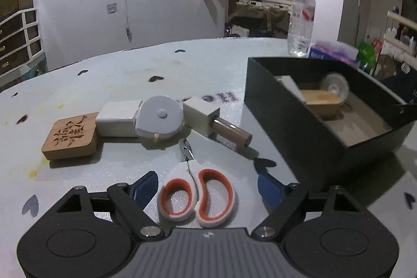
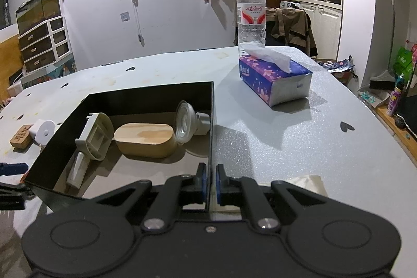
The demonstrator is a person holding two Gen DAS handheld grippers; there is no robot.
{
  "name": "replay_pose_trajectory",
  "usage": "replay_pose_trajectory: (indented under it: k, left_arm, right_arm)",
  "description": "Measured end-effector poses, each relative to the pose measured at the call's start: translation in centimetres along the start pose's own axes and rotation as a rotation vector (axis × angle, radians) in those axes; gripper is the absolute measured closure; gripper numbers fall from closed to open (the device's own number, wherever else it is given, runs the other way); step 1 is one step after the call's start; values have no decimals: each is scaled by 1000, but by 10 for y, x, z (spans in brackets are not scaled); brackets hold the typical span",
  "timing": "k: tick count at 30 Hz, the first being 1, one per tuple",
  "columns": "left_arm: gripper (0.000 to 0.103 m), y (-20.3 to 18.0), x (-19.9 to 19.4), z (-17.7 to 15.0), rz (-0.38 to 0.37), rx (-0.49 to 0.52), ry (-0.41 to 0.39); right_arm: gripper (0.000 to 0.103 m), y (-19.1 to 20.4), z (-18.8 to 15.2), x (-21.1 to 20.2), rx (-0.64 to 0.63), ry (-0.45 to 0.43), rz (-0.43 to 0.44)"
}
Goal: Organize rigid objects
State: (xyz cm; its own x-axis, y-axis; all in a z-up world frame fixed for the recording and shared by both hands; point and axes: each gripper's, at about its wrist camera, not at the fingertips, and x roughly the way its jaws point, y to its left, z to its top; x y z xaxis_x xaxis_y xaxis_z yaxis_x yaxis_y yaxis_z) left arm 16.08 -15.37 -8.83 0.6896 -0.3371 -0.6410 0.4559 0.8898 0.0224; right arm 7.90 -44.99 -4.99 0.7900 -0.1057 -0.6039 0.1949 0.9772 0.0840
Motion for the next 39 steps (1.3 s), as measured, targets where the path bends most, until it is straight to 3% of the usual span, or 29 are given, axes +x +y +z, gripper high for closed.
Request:
replay_pose_trajectory:
  k: [2, 3, 4, 10, 14, 15, 18, 21, 24, 26, 27, 28, 30, 37, 39]
  left_arm:
    - [22, 3, 7, -1, 4, -8, 0]
    - [28, 4, 8, -2, 9, -5, -17]
    - [42, 4, 7, -2, 5, -5, -25]
    - [43, 5, 1, -2, 10, -9, -22]
    - [45, 5, -12, 3, 19, -12, -65]
    - [95, 5, -17, 6, 12, -14, -82]
    - [100, 9, -25, 16, 9, -43, -90]
    - [96, 12, -24, 15, 14, -49, -67]
    - [71, 13, -24, 8, 14, -62, -27]
    - [68, 12, -26, 2, 11, -52, -9]
    - [58, 11, -28, -1, 6, -49, -3]
    - [41, 11, -30, -3, 3, -49, -2]
    - [26, 9, -35, -9, 4, -34, -10]
    - [24, 13, -24, -21, 57, -1, 16]
    - [26, 19, -21, -24, 36, -25, -13]
  right_arm:
    - [96, 0, 0, 0, 1, -1, 2]
    - [96, 0, 0, 0, 0, -1, 1]
    - [96, 0, 0, 0, 0, -1, 1]
    - [96, 0, 0, 0, 0, 0, -1]
    - [96, 0, 0, -1, -1, -1, -1]
    - [96, 0, 0, 0, 1, -1, -1]
    - [96, 0, 0, -1, 2, -2, 0]
    - [96, 0, 0, -1, 3, -2, 4]
    - [96, 0, 0, -1, 2, -2, 3]
    - [96, -1, 0, -1, 3, -3, 4]
    - [96, 0, 0, -1, 3, -3, 4]
    - [96, 0, 0, -1, 3, -3, 3]
    - [96, 0, 0, -2, 1, -4, 2]
    - [96, 0, 0, -1, 1, -4, 3]
    - [96, 0, 0, -2, 1, -5, 3]
